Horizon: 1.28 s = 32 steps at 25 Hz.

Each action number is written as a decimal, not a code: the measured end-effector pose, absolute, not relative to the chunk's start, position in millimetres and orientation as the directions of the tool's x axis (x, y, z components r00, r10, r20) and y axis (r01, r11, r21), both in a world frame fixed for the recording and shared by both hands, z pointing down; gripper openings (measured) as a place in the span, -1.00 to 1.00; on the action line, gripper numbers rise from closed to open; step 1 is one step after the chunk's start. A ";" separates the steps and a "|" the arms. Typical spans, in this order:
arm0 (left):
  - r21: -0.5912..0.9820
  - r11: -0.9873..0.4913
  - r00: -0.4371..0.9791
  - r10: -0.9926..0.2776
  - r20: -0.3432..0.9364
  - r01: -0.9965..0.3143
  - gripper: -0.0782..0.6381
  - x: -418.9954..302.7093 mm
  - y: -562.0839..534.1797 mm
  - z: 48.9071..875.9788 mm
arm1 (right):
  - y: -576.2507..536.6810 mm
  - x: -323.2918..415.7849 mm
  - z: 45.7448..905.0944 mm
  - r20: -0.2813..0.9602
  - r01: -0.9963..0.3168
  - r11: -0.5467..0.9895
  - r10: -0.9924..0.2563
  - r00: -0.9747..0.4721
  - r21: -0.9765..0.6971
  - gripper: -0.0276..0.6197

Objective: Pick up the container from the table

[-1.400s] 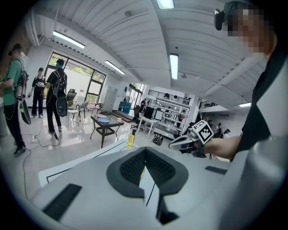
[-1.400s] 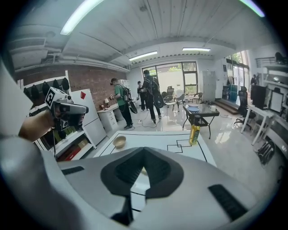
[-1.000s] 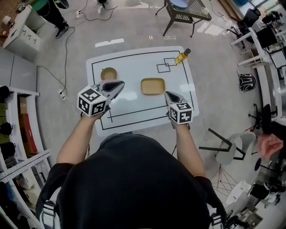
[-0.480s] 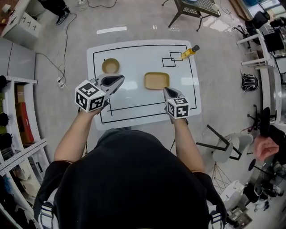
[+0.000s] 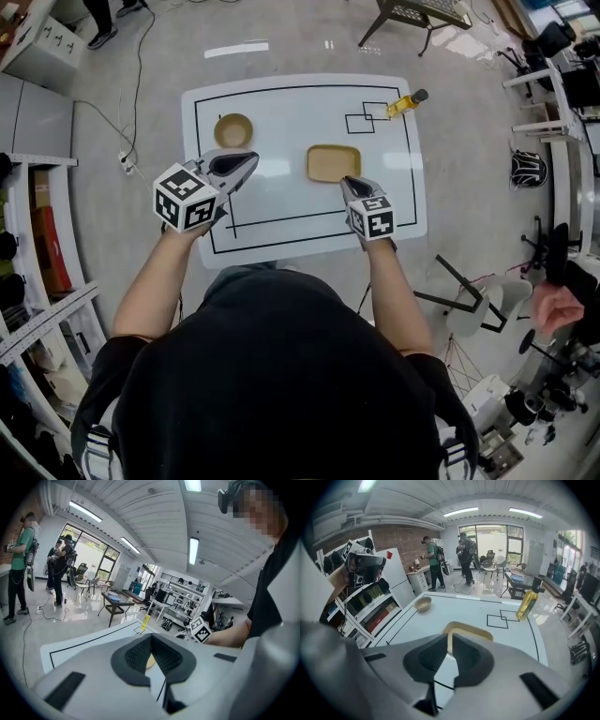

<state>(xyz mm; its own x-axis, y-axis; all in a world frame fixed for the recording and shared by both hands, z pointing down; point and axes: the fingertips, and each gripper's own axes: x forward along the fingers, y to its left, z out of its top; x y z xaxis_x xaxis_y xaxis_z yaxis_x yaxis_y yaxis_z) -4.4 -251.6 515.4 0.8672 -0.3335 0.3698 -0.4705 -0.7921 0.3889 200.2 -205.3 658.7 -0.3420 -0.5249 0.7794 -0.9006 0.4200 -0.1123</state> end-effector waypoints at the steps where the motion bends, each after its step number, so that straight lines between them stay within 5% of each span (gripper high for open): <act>1: 0.390 -0.792 0.867 -0.332 0.371 -0.470 -0.76 -3.8 -251.9 516.8 | -205.2 200.5 661.8 0.783 -0.897 0.428 -0.517 -0.345 -0.113 -0.79; 32: 0.435 -0.739 0.847 -0.357 0.394 -0.514 -0.76 -27.7 -279.3 558.3 | -209.4 186.4 761.4 0.925 -0.712 0.702 -0.272 -0.265 0.002 -0.43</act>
<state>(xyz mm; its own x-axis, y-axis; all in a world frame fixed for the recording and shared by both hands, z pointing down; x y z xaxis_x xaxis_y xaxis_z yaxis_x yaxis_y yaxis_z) -27.7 -279.3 558.3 0.8470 -0.3574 0.3936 -0.5141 -0.7395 0.4346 186.4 -209.4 761.4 -0.2649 -0.2719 0.9251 -0.7121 0.7021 0.0024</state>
